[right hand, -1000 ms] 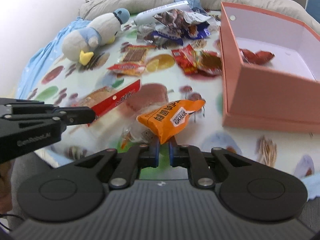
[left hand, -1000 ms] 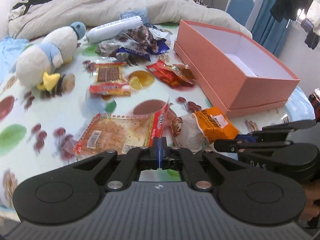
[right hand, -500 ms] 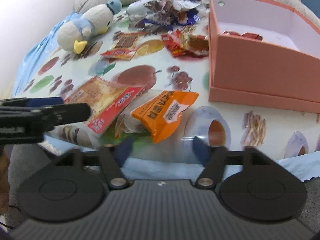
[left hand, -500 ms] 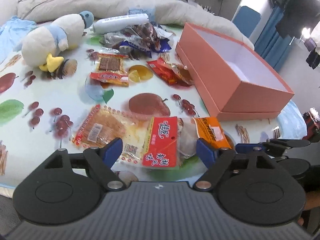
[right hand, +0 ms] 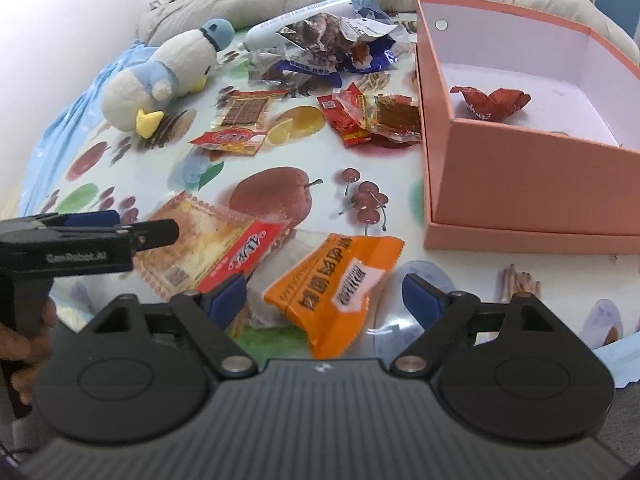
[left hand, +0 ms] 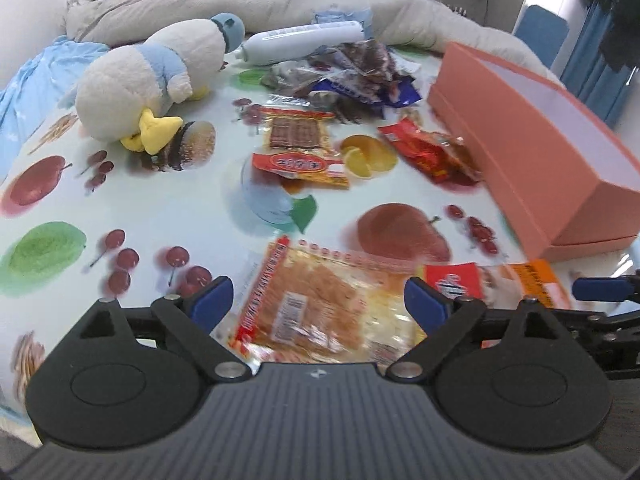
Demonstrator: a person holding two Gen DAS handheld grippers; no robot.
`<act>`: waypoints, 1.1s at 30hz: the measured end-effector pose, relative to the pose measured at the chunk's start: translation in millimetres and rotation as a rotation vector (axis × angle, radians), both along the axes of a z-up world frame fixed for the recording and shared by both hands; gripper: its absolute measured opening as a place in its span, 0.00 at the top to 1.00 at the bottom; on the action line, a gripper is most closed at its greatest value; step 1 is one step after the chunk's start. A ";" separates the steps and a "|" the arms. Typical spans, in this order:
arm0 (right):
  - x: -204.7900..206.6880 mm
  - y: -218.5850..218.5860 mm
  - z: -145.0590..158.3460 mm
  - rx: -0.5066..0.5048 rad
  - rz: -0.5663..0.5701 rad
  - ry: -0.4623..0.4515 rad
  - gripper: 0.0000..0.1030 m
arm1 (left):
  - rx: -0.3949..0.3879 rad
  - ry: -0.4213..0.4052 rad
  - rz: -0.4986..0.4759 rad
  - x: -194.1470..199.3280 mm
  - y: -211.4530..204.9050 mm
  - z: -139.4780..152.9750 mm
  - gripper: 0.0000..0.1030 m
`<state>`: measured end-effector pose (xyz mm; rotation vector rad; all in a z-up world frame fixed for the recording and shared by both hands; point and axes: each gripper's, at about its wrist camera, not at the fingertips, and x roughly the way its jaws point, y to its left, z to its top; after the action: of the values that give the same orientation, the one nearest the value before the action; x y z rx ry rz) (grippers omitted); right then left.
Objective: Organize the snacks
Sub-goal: 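Close the right tool on the orange bag while the left tool grasps the clear red-label bag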
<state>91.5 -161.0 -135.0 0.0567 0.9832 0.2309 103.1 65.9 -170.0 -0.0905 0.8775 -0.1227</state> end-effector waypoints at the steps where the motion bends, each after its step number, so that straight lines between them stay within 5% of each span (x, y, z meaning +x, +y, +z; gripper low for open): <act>1: 2.7 1.5 -3.1 -0.001 -0.014 0.012 0.16 | 0.004 0.008 0.001 3.6 1.0 -4.0 0.08; 21: 16.4 22.4 -35.5 -0.102 0.026 0.091 0.18 | 0.089 0.091 0.036 20.4 -1.7 -32.8 0.09; 33: 15.2 17.4 -30.5 -0.103 0.015 0.059 0.34 | 0.072 0.094 0.064 14.0 -3.5 -26.3 0.34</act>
<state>106.7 -143.7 -165.5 -0.0379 1.0530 0.1928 117.0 62.5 -196.2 -0.0573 0.9711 -0.0268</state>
